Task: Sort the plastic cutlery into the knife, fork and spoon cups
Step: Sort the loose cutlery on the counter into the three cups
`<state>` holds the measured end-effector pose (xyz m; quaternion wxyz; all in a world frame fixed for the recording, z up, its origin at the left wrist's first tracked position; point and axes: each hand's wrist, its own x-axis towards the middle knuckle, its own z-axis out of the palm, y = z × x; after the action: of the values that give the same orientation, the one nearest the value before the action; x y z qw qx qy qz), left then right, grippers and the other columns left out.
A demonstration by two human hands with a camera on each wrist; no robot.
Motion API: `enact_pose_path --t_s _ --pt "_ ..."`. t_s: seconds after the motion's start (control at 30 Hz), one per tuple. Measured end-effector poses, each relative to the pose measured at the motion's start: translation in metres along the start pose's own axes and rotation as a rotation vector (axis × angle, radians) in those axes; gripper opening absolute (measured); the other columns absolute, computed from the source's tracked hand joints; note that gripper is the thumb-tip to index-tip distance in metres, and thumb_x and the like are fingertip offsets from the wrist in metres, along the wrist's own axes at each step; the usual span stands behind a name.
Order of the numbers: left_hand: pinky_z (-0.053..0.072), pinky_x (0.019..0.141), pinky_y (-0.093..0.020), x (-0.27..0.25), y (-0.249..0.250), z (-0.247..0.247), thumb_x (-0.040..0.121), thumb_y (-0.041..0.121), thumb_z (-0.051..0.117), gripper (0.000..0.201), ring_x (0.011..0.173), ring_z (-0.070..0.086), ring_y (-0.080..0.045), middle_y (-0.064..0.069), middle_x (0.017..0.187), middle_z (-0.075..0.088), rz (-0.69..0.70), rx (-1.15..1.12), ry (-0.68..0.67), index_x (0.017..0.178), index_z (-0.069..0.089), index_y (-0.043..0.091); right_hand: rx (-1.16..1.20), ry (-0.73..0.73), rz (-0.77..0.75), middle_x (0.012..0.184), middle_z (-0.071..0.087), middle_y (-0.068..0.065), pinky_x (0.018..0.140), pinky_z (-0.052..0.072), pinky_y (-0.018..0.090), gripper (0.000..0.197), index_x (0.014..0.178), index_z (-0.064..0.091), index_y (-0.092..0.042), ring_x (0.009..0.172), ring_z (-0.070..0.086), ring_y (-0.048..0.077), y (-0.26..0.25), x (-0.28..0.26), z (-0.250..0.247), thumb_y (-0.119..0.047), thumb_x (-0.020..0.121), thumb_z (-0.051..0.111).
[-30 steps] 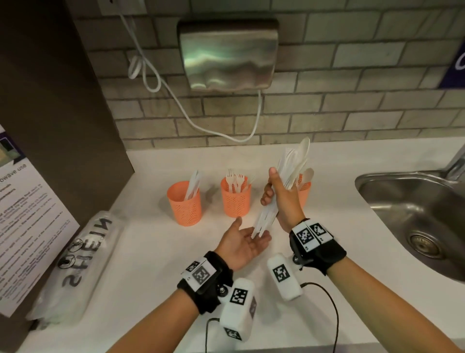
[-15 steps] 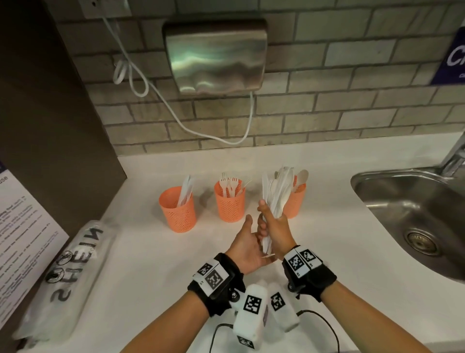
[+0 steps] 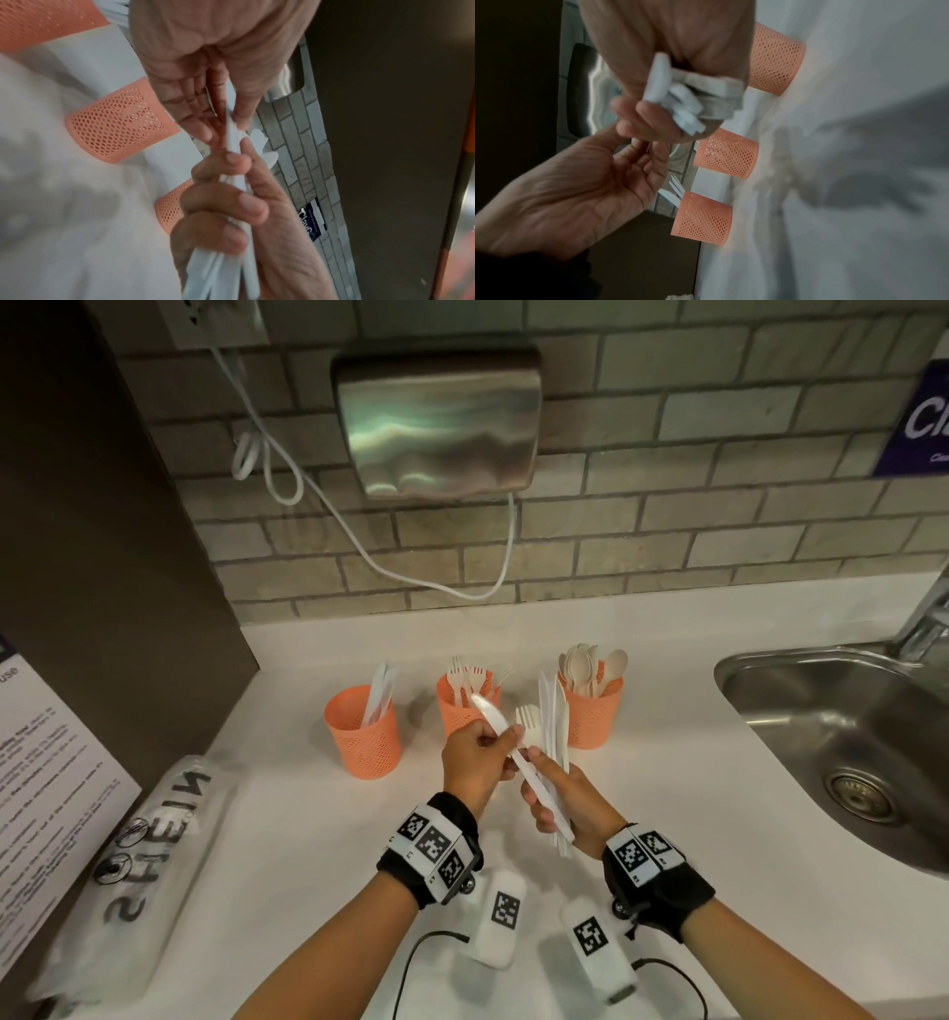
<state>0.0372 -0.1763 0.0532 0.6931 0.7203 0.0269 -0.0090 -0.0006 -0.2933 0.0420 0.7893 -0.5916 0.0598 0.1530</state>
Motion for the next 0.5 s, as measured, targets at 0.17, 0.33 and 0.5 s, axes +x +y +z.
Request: enact_pose_path --t_s 0.17,0.33,0.5 --pt "0.056 0.058 -0.029 0.009 0.014 -0.004 0.097 0.016 0.045 0.014 0.057 0.061 -0.017 -0.004 0.065 0.062 0.057 -0.198 0.087 0.098 0.057 0.010 -0.027 0.024 0.014 0.047 0.047 -0.001 0.034 0.030 0.016 0.020 0.089 0.054 -0.013 0.031 0.034 0.007 0.002 -0.001 -0.005 -0.031 0.095 0.046" --pt "0.040 0.052 -0.017 0.009 0.016 0.003 0.095 0.019 0.049 0.016 0.057 0.049 -0.008 0.008 0.063 0.054 0.151 -0.014 0.044 0.085 0.062 0.021 -0.147 0.012 -0.048 0.052 0.037 -0.005 0.037 0.027 0.016 0.034 0.109 0.056 -0.018 0.036 0.028 0.004 0.004 0.002 -0.006 -0.043 0.096 0.037" --pt "0.051 0.076 -0.020 0.001 0.007 0.014 0.082 0.019 0.069 0.026 0.084 0.061 -0.012 0.005 0.093 0.064 0.130 0.037 -0.017 0.107 0.061 0.016 -0.215 0.009 -0.067 0.060 0.040 -0.002 0.039 0.030 0.016 0.036 0.109 0.052 -0.029 0.038 0.031 0.004 0.006 0.006 -0.003 -0.051 0.096 0.027"
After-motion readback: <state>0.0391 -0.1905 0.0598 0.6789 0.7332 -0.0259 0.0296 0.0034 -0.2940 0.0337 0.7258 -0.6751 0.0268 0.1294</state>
